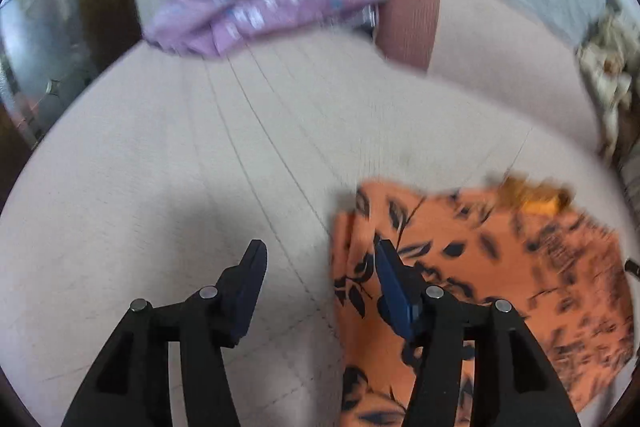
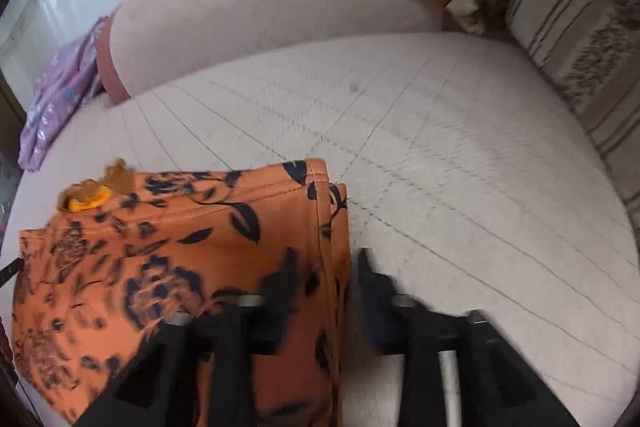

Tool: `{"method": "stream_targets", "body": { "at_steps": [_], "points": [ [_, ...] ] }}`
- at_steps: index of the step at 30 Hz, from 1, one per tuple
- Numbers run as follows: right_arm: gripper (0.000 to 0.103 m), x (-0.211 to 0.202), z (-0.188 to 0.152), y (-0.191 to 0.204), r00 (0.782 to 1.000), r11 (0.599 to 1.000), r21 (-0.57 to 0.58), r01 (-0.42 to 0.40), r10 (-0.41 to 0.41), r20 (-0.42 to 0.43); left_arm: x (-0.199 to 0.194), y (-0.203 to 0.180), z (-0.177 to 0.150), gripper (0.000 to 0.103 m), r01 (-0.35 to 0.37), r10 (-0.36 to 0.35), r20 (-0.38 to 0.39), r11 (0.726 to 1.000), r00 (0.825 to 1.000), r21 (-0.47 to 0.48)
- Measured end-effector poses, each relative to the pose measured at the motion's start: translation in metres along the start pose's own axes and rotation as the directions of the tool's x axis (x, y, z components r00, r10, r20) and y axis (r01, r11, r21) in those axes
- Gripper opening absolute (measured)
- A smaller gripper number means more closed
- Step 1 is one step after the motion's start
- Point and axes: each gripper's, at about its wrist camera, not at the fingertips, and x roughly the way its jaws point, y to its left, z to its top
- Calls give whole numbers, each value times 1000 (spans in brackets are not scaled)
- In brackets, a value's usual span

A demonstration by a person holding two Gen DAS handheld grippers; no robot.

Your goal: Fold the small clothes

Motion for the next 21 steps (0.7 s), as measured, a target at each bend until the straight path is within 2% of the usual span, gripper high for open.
{"method": "stream_targets", "body": {
  "at_steps": [1, 2, 4, 5, 6, 7, 8, 9, 10, 11, 12, 13, 14, 15, 16, 18, 19, 20, 21],
  "points": [
    [64, -17, -1, 0, 999, 1000, 4, 8, -8, 46, -15, 3, 0, 58, 7, -7, 20, 1000, 1000, -15],
    [64, -30, -2, 2, 997, 1000, 10, -3, 2, 80, -32, 5, -2, 58, 37, -36, 38, 999, 999, -29],
    [65, -66, -8, -1, 982, 991, 50, -125, 117, 146, -56, -1, -9, 61, 87, -85, 56, 996, 995, -24],
    [67, -88, -17, 0, 956, 963, 85, -255, 238, 175, -66, -5, -14, 63, 110, -109, 64, 994, 992, -10],
    [74, -98, -23, 2, 929, 934, 98, -344, 323, 182, -78, -13, -24, 68, 141, -142, 68, 990, 988, 20],
    [78, -105, -34, 7, 882, 881, 113, -460, 439, 169, -84, -21, -33, 69, 167, -170, 70, 985, 983, 50],
    [78, -108, -45, 8, 850, 843, 129, -523, 503, 157, -91, -30, -47, 69, 195, -200, 68, 978, 977, 73],
    [78, -101, -62, 8, 792, 767, 202, -610, 595, 133, -92, -34, -53, 69, 210, -216, 64, 974, 974, 82],
    [78, -95, -79, 6, 771, 723, 281, -631, 625, 122, -92, -42, -62, 69, 222, -227, 45, 971, 973, 89],
    [78, -90, -93, 4, 759, 694, 335, -638, 639, 122, -90, -46, -71, 69, 224, -227, 20, 970, 974, 89],
    [78, -82, -123, -4, 742, 626, 444, -641, 655, 146, -86, -49, -79, 69, 226, -226, -7, 971, 974, 81],
    [78, -79, -138, -9, 738, 598, 489, -635, 656, 156, -83, -52, -86, 69, 232, -232, -16, 970, 973, 71],
    [79, -75, -159, -17, 741, 565, 545, -620, 650, 169, -79, -52, -90, 69, 232, -232, -15, 970, 973, 68],
    [79, -68, -180, -27, 756, 519, 619, -589, 625, 195, -73, -54, -92, 69, 215, -214, -22, 974, 977, 73],
    [79, -63, -193, -36, 760, 462, 682, -567, 612, 218, -67, -56, -93, 69, 198, -195, -39, 977, 980, 77],
    [79, -43, -197, -50, 743, 308, 769, -559, 597, 301, -58, -58, -95, 69, 192, -187, -64, 979, 980, 76],
    [79, -43, -197, -57, 742, 262, 787, -559, 583, 332, -53, -58, -95, 69, 177, -172, -81, 982, 982, 65],
    [79, -36, -190, -62, 725, 190, 796, -575, 568, 388, -47, -56, -95, 69, 175, -169, -94, 983, 981, 58],
    [79, -29, -183, -62, 702, 158, 786, -597, 578, 417, -43, -55, -96, 69, 172, -166, -104, 984, 981, 55]
  ]
}}
